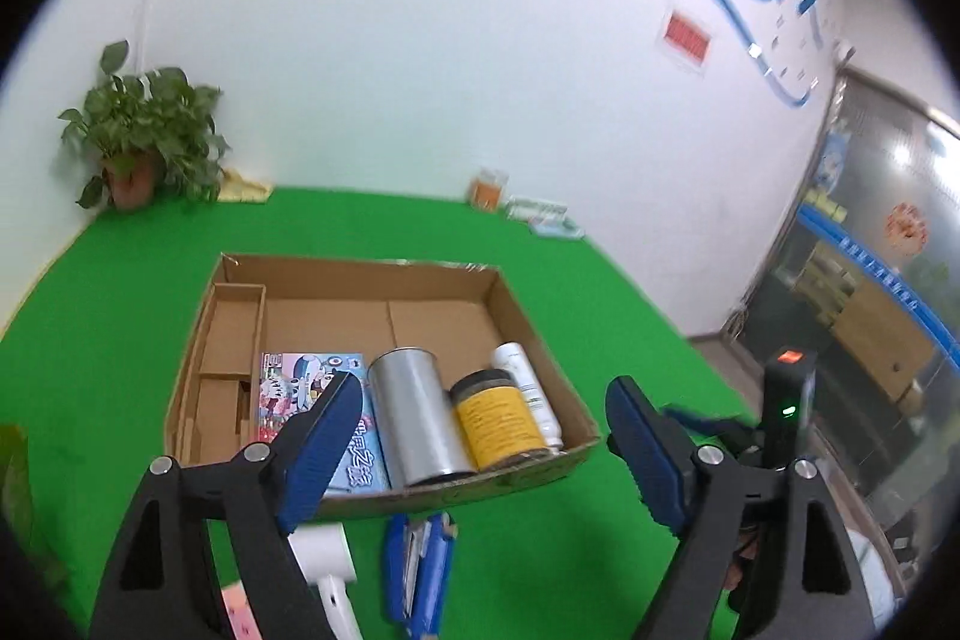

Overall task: Organize rigid objects
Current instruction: 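Open the right tool and withdraw from the box, then reach the right tool to the white plastic device and grasp it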

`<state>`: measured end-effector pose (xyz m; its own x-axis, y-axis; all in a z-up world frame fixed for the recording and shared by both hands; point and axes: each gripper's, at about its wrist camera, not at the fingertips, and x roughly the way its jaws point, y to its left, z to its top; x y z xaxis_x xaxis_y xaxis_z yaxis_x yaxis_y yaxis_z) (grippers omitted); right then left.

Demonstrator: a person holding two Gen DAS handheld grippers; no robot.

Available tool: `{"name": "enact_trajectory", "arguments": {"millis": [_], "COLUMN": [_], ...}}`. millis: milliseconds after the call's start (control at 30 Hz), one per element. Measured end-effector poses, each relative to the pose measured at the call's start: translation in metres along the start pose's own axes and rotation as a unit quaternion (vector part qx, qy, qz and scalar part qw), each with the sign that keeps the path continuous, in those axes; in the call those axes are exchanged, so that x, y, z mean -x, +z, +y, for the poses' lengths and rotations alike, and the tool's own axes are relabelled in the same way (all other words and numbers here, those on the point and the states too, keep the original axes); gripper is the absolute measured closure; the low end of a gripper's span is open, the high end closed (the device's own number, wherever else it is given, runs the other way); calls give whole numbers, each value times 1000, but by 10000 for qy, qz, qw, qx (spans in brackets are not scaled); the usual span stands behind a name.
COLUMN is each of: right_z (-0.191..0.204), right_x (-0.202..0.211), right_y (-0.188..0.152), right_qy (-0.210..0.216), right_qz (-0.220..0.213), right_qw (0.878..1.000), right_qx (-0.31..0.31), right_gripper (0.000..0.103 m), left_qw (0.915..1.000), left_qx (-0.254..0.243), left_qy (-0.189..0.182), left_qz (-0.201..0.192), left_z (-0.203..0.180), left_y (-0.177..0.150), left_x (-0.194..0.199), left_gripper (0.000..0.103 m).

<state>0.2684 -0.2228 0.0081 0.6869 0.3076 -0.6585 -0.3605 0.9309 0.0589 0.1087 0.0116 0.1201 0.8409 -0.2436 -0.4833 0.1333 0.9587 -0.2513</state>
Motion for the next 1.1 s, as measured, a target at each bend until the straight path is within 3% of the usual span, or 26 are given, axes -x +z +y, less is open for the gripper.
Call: {"name": "enact_trajectory", "arguments": {"millis": [33,67,100,133,167,200,233,267,300,367,567,700,800,933,1067,1100], "right_z": [3,12,15,22,32,39,46,55,62,73,102,128,146,159,162,165], "right_x": [7,18,27,37,50,57,63,69,74,83,111,98,92,90,89,89], "right_y": [-7,-18,-26,-36,-50,-58,-67,-78,-91,-113,-190,-238,-254,-266,-275,-278], "right_qy": [71,245,338,385,372,363,366,396,461,672,1312,1608,1623,1644,1587,1548], "right_qz": [46,50,42,1,-182,-258,-295,-320,-317,-161,84,758,872,1004,1058,1003], "right_qw": [10000,9997,9994,9991,9988,9984,9980,9975,9971,9966,9889,9812,9781,9737,9716,9706], "right_qx": [-10,42,108,170,251,335,423,498,519,452,691,754,970,1215,1400,1547], "right_gripper": [54,48,23,6,1,1,1,1,1,1,1,1,1,3,4,4], "left_qw": [10000,9999,9994,9990,9993,9996,9994,9983,9966,9948,9903,9732,9599,9451,9341,9319], "left_qx": [-7,-140,-338,-351,-247,-137,-72,7,113,195,554,1389,1722,1719,1746,1752], "left_qy": [-43,-35,84,235,247,248,331,559,803,996,905,255,-162,-529,-819,-818], "left_qz": [-54,-48,69,142,102,50,66,170,146,43,892,1814,2208,2729,3004,3069], "left_z": [0,-4,-8,-7,-4,1,4,10,17,24,46,70,69,54,40,38], "left_y": [-7,-15,-25,-37,-44,-53,-62,-73,-84,-104,-146,-192,-225,-246,-259,-263], "left_x": [10,20,25,32,38,43,45,44,46,50,44,20,6,-16,-31,-35], "left_gripper": [40,63,100,101,101,90,41,11,2,2,2,2,4,30,36,44]}}
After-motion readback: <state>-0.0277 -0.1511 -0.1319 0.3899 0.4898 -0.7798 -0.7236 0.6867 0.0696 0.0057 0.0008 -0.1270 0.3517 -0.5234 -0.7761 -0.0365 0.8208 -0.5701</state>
